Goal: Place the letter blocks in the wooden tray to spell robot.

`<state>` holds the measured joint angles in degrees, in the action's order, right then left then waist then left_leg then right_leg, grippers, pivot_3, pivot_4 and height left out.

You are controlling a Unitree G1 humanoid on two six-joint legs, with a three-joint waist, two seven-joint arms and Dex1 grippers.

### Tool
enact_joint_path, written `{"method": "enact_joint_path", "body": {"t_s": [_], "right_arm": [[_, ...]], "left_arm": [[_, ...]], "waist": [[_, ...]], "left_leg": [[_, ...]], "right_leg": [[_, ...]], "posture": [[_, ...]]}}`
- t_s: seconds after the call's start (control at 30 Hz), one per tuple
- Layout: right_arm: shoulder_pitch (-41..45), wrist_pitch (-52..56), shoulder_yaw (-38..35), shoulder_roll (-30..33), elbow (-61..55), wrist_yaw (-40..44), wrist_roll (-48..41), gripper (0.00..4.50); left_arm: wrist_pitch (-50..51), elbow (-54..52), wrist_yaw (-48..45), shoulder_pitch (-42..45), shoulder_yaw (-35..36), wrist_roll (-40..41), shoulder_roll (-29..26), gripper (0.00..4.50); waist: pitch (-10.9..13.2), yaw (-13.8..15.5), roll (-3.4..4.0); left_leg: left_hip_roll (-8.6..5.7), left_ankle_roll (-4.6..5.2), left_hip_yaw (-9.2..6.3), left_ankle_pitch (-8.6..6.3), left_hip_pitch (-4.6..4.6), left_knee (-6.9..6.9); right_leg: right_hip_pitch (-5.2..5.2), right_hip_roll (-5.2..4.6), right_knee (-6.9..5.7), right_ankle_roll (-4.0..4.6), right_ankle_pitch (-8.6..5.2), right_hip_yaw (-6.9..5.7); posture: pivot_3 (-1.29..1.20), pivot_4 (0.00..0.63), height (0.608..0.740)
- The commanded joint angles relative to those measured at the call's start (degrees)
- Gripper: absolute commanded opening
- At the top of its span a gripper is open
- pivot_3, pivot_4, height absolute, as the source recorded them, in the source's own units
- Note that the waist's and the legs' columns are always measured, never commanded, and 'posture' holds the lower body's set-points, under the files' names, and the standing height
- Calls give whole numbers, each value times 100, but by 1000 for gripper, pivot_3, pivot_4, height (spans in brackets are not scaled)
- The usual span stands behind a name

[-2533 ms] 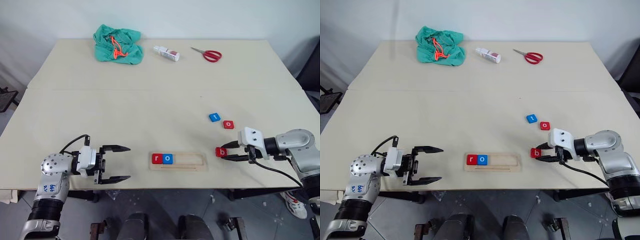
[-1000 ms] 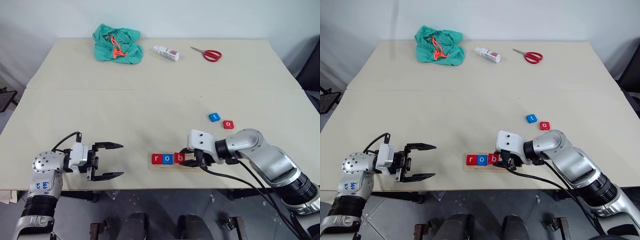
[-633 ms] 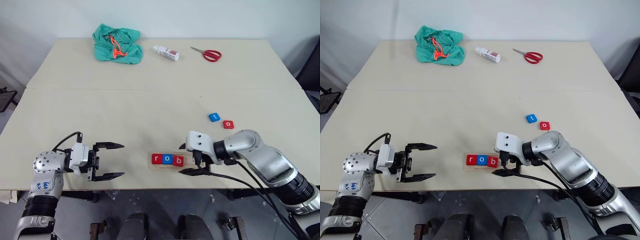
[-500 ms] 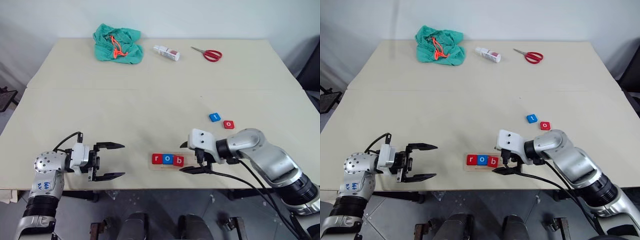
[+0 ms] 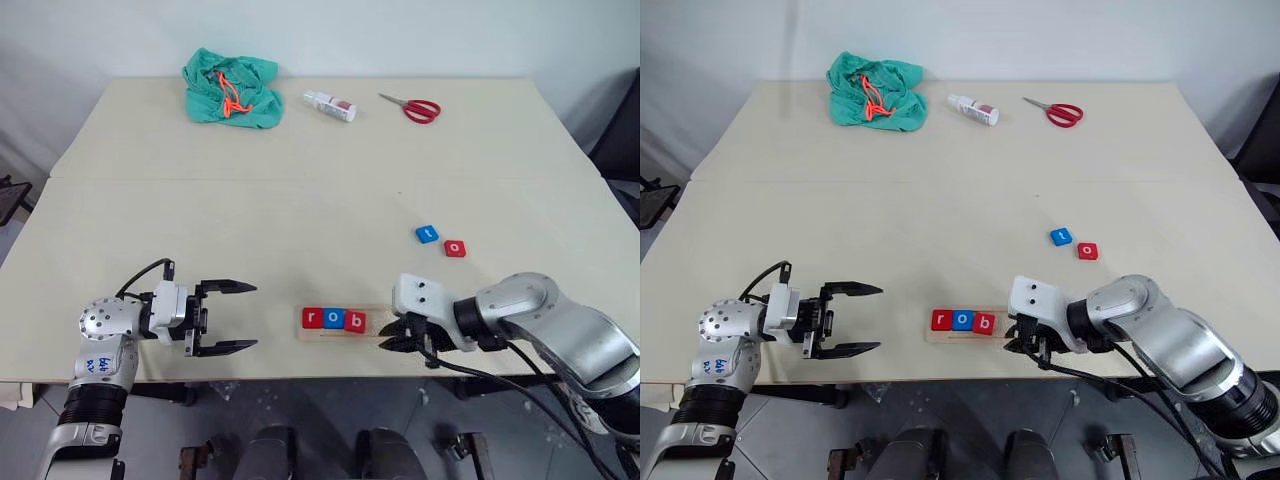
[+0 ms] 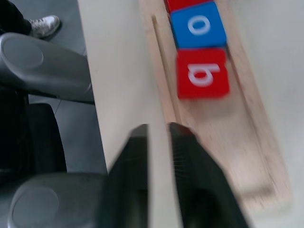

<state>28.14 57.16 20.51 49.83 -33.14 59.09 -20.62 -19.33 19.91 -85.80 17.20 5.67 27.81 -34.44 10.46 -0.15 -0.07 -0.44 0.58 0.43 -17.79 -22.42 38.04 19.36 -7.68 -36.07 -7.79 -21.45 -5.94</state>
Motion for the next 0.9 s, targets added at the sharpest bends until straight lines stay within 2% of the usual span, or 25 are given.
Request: {"method": "enact_joint_path", "body": {"t_s": [0.03,0.2,0.47,0.73,0.9], "right_arm": [[137,-222,179,-188,119,-121,110,31],[363,-266,395,-539,333,-240,139,31],[410,-498,504,-651,570,-253,263,31],[471,-729,424,-755,766,-341,385,31],[501,-615,108,-704,459,-270,134,31]], "left_arm": [[-41,-157,49,-89,83,25,-17,4500],[2,-390,149,-342,168,69,-90,4500],[59,-566,258,-492,209,71,-108,4500],[35,-495,285,-430,174,42,-74,4500],[2,-377,261,-323,143,15,-45,4500]], "waist": [[0,-1,0],[0,2,0],[-1,1,-1],[0,5,-1],[0,1,-1]], "left_leg": [[0,0,0,0,0,0],[-2,0,0,0,0,1],[-2,0,-3,0,0,1],[-2,0,-2,0,0,1],[-2,0,-2,0,0,1]], "right_leg": [[0,0,0,0,0,0],[0,-2,0,0,0,1],[-1,-2,-1,0,0,0],[-1,-1,-1,0,0,0],[0,-1,-1,0,0,0]], "posture": [[0,150,740],[0,150,740],[0,150,740],[0,150,740],[0,150,740]]}}
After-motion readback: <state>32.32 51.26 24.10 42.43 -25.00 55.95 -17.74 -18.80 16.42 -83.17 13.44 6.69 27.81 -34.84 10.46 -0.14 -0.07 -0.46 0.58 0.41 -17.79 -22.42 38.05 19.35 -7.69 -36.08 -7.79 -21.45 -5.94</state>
